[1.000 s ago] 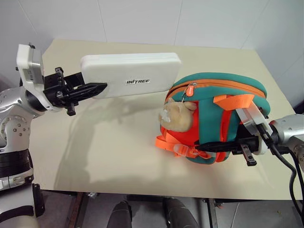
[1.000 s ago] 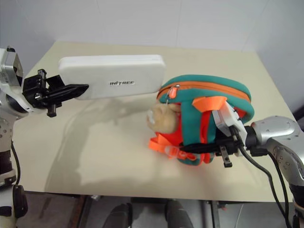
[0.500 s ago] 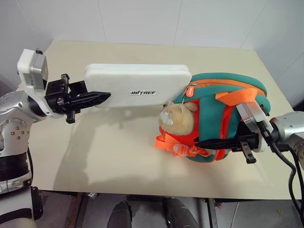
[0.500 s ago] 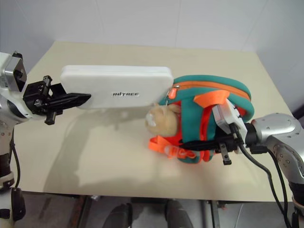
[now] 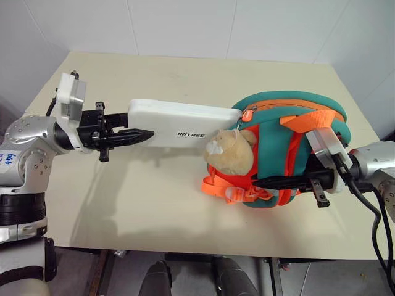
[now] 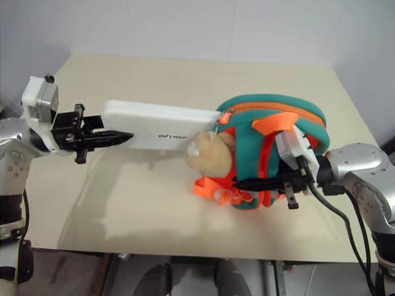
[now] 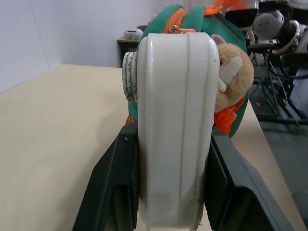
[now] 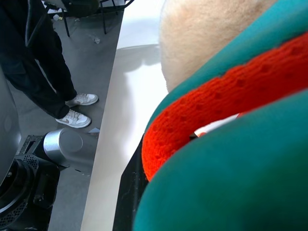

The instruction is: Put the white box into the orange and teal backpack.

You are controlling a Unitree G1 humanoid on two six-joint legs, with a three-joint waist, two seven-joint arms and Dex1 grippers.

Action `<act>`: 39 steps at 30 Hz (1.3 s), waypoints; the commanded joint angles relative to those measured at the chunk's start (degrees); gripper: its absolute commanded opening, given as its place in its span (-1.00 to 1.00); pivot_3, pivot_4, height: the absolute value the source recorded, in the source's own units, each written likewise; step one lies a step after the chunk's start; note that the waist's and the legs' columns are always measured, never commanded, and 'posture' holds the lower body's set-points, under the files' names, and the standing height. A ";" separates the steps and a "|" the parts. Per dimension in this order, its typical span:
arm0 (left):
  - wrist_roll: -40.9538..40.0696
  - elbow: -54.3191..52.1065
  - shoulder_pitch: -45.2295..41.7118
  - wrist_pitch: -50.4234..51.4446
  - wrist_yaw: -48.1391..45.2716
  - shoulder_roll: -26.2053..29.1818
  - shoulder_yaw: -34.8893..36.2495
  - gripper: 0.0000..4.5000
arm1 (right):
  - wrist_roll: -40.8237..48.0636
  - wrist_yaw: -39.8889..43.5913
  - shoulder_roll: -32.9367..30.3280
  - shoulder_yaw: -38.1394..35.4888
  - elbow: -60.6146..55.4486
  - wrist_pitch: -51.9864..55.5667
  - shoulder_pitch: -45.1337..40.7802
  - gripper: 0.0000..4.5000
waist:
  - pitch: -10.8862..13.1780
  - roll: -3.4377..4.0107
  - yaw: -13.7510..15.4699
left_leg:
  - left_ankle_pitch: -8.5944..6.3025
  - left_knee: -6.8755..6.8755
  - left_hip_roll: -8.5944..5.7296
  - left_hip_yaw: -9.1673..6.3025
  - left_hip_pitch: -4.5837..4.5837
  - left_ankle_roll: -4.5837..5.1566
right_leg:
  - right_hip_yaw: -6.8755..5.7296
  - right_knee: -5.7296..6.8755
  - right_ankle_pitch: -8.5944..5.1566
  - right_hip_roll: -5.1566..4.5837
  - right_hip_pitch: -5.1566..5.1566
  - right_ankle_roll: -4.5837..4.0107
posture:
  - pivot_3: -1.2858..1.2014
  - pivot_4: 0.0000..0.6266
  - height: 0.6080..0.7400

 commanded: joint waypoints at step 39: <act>24.80 15.97 -22.43 -5.20 15.43 -31.43 -19.87 -0.41 | -2.42 -2.09 3.01 2.57 -0.83 -1.56 -2.64 -1.00 | 0.00 0.01 0.05 | 0.00 0.25 -0.04 0.00 0.00 0.00 | 0.18 0.30 0.02 0.09 -0.04 0.07 | 0.03 -0.52 1.00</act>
